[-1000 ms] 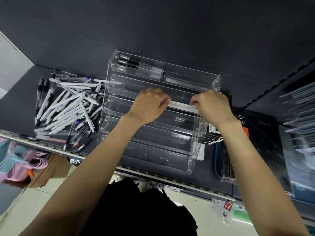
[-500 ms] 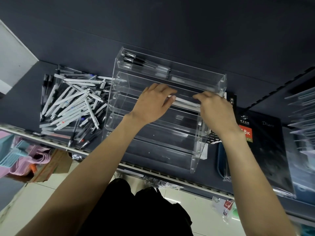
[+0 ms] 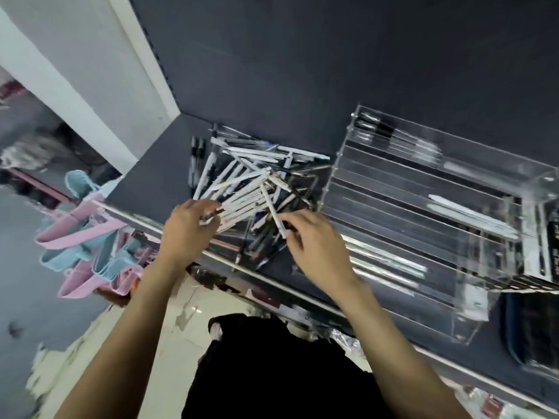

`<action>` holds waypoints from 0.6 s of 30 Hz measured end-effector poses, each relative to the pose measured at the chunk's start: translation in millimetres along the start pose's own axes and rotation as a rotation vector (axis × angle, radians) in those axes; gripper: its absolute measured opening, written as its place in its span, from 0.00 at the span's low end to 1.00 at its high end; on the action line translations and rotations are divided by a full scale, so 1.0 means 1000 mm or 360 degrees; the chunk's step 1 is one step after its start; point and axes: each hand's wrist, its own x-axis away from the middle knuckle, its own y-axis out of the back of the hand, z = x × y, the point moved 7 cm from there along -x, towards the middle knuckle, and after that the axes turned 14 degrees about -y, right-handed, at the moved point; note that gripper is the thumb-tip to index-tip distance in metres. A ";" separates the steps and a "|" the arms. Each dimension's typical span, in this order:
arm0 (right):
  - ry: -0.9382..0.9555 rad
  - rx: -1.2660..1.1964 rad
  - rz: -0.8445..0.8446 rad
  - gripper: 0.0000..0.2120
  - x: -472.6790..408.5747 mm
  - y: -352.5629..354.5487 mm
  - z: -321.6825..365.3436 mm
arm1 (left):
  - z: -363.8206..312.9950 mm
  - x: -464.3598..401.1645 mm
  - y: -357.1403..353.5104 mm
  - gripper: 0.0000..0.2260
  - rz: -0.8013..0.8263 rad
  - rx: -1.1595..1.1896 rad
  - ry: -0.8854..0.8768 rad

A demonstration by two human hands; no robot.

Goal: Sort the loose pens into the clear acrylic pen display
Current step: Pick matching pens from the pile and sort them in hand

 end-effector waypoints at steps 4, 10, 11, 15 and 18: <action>-0.0127 0.0203 0.0210 0.18 -0.025 -0.056 0.012 | 0.030 -0.007 -0.011 0.14 0.0281 -0.0147 -0.0100; -0.0501 0.0492 0.0074 0.16 -0.061 -0.085 0.002 | 0.025 -0.029 -0.042 0.18 0.0436 -0.0069 -0.0224; -0.0539 0.0496 0.0059 0.16 -0.066 -0.085 0.004 | 0.024 -0.034 -0.048 0.19 0.0463 -0.0051 -0.0240; -0.0691 0.0504 0.0053 0.16 -0.082 -0.086 0.005 | 0.019 -0.050 -0.060 0.22 0.0578 -0.0092 -0.0245; -0.0775 0.0450 0.0083 0.16 -0.085 -0.090 0.001 | 0.021 -0.058 -0.065 0.24 0.0687 -0.0170 -0.0227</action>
